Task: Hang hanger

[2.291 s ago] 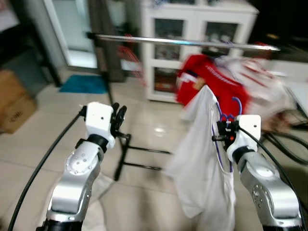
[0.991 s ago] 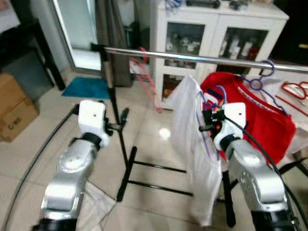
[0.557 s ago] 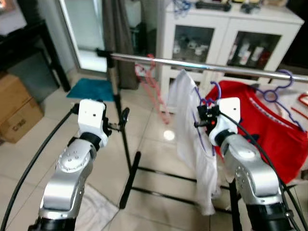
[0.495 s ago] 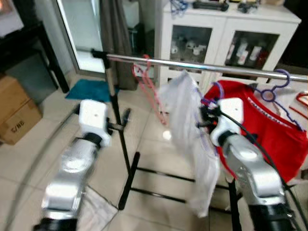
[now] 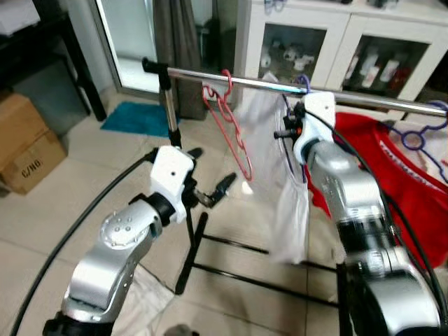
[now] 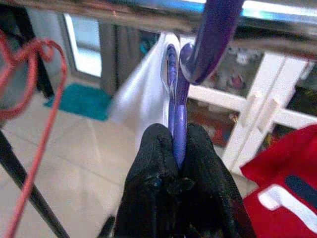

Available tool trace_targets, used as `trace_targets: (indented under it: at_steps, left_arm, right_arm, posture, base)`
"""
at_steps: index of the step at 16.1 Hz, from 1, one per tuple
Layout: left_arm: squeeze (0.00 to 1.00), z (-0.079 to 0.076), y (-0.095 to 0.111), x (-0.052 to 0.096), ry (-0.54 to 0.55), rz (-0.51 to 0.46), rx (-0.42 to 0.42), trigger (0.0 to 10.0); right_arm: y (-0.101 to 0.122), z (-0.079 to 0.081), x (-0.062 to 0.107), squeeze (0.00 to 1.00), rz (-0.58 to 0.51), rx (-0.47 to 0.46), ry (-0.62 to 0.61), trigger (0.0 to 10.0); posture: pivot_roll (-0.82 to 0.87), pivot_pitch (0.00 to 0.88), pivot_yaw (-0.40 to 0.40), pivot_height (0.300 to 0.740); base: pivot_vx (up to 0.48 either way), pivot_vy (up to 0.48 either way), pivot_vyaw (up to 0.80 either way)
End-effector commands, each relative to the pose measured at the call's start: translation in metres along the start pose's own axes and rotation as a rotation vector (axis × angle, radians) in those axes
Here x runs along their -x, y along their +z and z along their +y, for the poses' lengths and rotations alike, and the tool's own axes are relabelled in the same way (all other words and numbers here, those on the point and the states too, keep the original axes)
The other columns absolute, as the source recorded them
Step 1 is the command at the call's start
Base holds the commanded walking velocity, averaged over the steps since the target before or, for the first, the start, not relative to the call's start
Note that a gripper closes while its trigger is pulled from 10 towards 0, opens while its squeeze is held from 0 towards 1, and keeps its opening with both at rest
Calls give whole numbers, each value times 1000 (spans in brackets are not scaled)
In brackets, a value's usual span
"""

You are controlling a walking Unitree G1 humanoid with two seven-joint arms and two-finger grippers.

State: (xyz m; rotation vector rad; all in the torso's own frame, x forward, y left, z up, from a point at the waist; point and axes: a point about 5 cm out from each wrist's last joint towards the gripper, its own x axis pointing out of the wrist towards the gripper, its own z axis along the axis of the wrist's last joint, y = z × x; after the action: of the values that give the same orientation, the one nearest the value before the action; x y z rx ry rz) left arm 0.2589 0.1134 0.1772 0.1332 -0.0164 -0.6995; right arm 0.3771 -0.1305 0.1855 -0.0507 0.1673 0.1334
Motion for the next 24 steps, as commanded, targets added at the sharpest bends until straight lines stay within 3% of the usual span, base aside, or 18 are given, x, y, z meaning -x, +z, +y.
trace_targets:
  at_steps: [1,4,7,11,13,19,22,24]
  left_arm:
    - [0,-6,4,1,-50,4,-8,10000]
    - [0,-9,6,5,-88,22,-13,10000]
    - [0,-12,5,9,-109,43,-6,10000]
    - [0,-12,5,16,-97,50,-12,10000]
    - [0,-13,5,21,-93,53,-7,10000]
    - [0,-7,-2,29,-6,54,-27,10000]
    - [0,-5,0,29,-1,52,-31,10000]
    - [0,-5,1,29,-7,52,-36,10000]
  right_arm:
    - [4,-1,-6,0,4,-42,-20,10000]
    - [-4,1,-21,0,102,-120,-44,10000]
    - [-2,-1,-29,0,120,-178,-68,10000]
    - [16,-2,-32,0,-2,-168,-40,10000]
    - [15,-2,-28,0,-71,-134,-18,10000]
    - [-18,-14,14,0,-192,-88,-8,10000]
    - [-2,-18,17,0,-283,-117,-35,10000]
    - [3,-14,11,0,-258,-104,-26,10000]
  posture:
    - [159,79,-16,740]
    - [167,97,-19,740]
    - [166,108,-15,740]
    - [171,108,-24,740]
    - [174,108,-39,740]
    - [161,129,-46,740]
    - [159,146,-38,740]
    - [159,155,-28,740]
  base:
    - [0,0,0]
    - [0,0,0]
    - [0,0,0]
    - [0,0,0]
    - [0,0,0]
    - [0,0,0]
    - [0,0,0]
    - [0,0,0]
